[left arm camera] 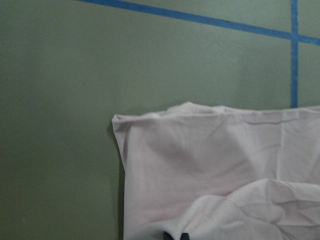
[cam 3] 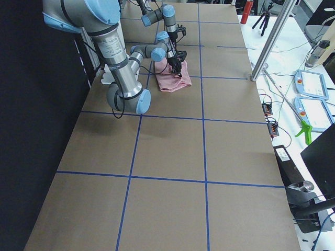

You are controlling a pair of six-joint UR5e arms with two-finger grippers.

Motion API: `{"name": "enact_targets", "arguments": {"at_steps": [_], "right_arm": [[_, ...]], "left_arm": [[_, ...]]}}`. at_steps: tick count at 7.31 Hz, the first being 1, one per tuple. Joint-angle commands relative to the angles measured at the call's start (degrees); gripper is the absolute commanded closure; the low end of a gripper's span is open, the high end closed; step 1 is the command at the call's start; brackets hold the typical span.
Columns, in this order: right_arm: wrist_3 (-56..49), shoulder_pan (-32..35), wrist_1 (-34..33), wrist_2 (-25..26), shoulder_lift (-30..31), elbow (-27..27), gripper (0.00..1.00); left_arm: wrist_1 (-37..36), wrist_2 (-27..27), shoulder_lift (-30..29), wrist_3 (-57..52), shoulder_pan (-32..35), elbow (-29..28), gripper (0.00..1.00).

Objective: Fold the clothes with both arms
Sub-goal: 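Fold the lifted edge with both grippers toward the far edge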

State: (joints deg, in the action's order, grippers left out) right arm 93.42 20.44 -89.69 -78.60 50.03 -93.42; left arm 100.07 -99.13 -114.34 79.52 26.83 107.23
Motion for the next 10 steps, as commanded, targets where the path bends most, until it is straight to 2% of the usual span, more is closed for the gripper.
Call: {"name": "enact_targets", "arguments": {"at_steps": [1, 5, 6, 7, 8, 9, 10], "right_arm": [[-0.8, 1.1, 0.7, 0.0, -0.6, 2.1, 1.0], [-2.7, 3.1, 0.7, -0.2, -0.6, 4.1, 1.0], [-3.9, 3.1, 0.7, -0.2, -0.7, 4.6, 0.01], [-5.1, 3.4, 2.0, -0.7, -1.6, 4.6, 0.0], [-6.9, 4.9, 1.8, -6.7, -2.7, 4.2, 0.0], [-8.1, 5.1, 1.8, -9.4, -2.8, 3.1, 0.0], [-8.1, 5.0, 1.6, -9.5, -2.7, 2.1, 0.0]], "left_arm": [[1.3, 0.1, 0.0, -0.1, 0.1, -1.7, 1.0], [1.3, 0.2, 0.0, -2.3, 1.7, -1.8, 1.0], [1.4, 0.1, 0.0, -2.4, 1.7, -1.8, 0.95], [1.4, 0.1, 0.0, -6.9, 2.0, -1.4, 0.01], [1.5, -0.8, 0.1, -12.0, 4.8, -0.4, 0.0], [1.5, -2.9, 0.2, -13.3, 6.6, 0.4, 0.0], [1.5, -3.6, 0.3, -13.5, 7.1, 0.4, 0.0]]}}
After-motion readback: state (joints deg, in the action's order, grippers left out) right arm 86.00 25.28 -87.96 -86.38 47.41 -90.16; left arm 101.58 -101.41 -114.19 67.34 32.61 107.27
